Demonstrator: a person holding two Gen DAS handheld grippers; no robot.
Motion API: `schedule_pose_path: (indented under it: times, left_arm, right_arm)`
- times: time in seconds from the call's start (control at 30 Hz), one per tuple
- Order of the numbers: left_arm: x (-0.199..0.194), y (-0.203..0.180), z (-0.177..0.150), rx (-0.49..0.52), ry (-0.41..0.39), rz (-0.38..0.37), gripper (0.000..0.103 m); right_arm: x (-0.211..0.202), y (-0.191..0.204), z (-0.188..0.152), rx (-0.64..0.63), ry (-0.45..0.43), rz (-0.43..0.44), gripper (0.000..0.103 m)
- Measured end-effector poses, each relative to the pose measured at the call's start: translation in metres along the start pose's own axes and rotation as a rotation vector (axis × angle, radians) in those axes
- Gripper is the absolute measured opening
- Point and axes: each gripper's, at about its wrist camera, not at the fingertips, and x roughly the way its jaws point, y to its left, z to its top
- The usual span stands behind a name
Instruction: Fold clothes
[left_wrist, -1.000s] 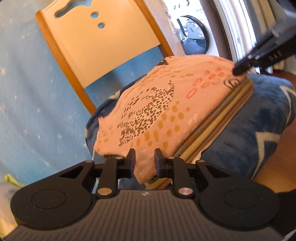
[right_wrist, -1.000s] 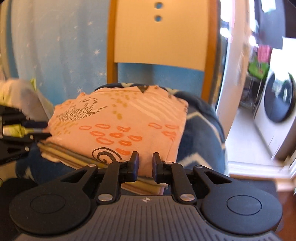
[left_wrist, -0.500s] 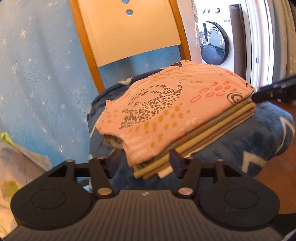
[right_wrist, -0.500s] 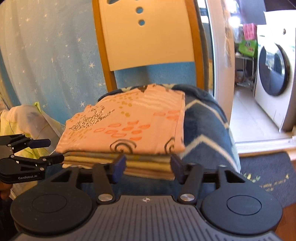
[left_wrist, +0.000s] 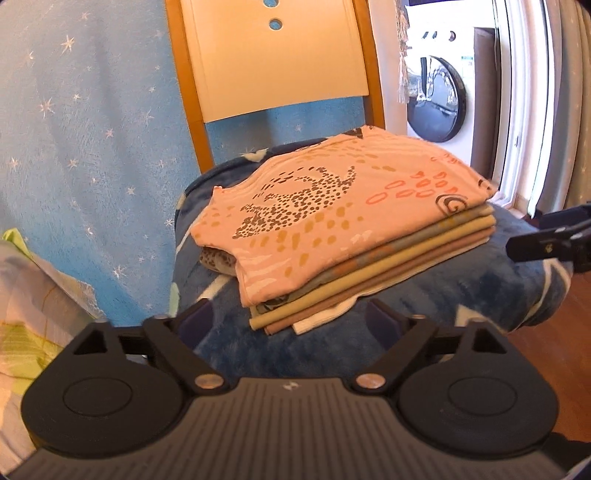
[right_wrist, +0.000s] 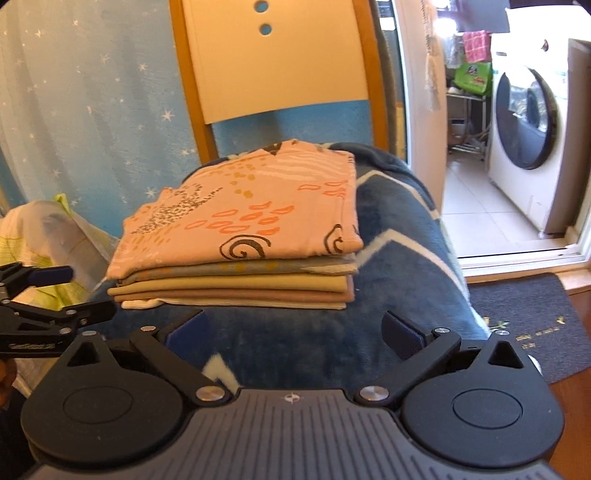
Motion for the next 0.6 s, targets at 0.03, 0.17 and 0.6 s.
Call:
schedule_pose_path:
  times: [0.03,0.17,0.6]
  left_arm:
    - [-0.002,-0.001,0.000,-0.004,-0.006,-0.001,0.100]
    - [-0.011,-0.005,-0.001,-0.010,-0.032,0.003,0.101]
    - [-0.022,0.002,-0.001,-0.115,-0.040,-0.041,0.102]
  right_arm:
    - [0.000,0.001,0.000,0.001,0.007,-0.013,0.102]
    - [-0.001,0.006,0.001,0.006,0.022,-0.027,0.103]
    - [0.005,0.022,-0.001,-0.030,0.065,-0.081,0.103]
